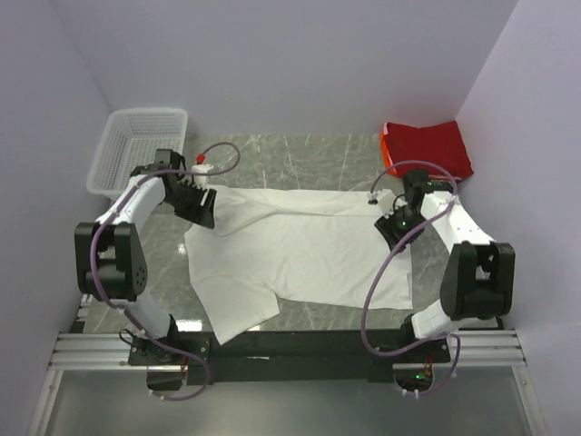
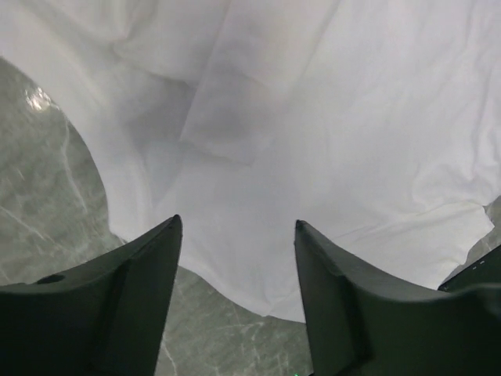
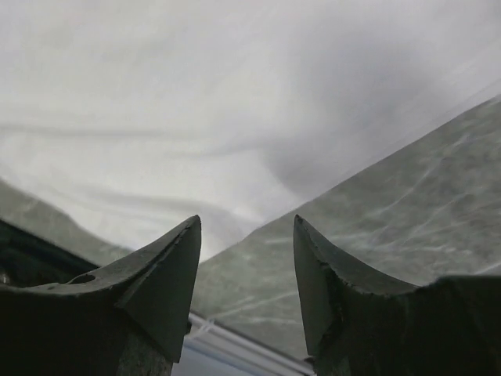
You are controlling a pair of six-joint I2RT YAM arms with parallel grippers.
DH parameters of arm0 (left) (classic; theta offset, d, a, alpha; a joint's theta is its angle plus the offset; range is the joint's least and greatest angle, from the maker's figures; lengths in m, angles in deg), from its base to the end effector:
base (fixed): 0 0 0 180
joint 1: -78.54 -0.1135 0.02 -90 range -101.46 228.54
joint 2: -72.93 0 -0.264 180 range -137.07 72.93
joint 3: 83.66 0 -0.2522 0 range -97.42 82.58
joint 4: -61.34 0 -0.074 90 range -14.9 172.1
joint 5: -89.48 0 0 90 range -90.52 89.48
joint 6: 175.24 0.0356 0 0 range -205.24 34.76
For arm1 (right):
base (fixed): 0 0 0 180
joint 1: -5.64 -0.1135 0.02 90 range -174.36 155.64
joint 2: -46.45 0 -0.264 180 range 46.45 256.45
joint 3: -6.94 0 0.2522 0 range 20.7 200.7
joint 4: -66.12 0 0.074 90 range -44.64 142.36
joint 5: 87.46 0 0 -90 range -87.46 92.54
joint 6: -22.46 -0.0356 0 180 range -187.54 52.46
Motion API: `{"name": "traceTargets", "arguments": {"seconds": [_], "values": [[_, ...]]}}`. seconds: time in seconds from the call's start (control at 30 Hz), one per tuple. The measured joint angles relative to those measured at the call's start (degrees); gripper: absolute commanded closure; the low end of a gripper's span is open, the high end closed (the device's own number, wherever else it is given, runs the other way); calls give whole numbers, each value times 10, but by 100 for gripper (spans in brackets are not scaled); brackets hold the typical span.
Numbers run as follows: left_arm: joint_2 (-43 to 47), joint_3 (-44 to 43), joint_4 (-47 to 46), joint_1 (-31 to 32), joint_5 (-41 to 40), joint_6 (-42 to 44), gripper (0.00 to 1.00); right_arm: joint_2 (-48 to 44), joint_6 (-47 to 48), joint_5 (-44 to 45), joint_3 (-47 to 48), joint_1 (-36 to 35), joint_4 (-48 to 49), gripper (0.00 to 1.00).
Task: Fold and stack the t-shirts
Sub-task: Fold the tshirt
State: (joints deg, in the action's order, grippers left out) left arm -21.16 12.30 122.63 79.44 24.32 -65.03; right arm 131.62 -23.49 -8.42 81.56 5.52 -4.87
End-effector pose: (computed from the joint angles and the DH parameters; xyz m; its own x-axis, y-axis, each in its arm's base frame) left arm 0.3209 -0.0200 0.2321 -0.8376 0.3267 -0.4377 0.4668 0.8444 -0.2630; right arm 0.2617 0.0073 0.2226 -0.6900 -0.6841 -0.2365 -0.7093 0.7041 0.0329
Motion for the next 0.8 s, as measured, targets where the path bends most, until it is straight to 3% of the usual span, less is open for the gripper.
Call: {"name": "traceTargets", "arguments": {"seconds": [0.37, 0.8], "values": [[-171, -155, 33, 17, 11, -4, 43, 179, -21, 21, 167, 34, 89, 44], [-202, -181, 70, 26, -6, -31, 49, 257, 26, 59, 225, 37, 117, 39]]}}
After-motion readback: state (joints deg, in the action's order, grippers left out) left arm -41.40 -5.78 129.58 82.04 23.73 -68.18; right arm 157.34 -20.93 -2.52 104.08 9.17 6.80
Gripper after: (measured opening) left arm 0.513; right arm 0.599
